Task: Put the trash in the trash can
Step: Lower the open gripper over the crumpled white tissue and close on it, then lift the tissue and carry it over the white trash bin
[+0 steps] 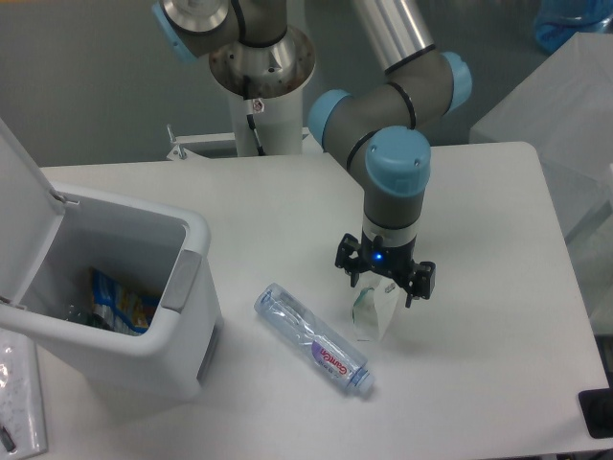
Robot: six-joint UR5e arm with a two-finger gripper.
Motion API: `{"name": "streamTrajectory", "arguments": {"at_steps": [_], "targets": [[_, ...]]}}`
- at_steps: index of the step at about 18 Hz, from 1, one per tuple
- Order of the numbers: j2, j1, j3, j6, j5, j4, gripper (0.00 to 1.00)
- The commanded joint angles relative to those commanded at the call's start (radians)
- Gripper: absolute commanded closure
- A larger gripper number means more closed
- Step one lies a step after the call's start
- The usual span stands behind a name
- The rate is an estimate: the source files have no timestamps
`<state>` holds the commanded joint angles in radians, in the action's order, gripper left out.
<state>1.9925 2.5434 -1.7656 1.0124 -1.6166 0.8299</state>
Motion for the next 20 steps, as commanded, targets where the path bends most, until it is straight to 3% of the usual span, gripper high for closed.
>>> {"name": "streamTrajectory", "arguments": {"at_steps": [2,4,5,20], "targets": [[0.003,-0.006,0.001,0.0,-0.006,0.0,0.2],[0.009,-0.009,0.0,0.008,-0.005,0.003,0.64],[0.009,-0.011,0.0,0.005,-0.005,0.003,1.0],[-0.011,0.014,0.043,-0.011,0.11,0.011,1.0]]}}
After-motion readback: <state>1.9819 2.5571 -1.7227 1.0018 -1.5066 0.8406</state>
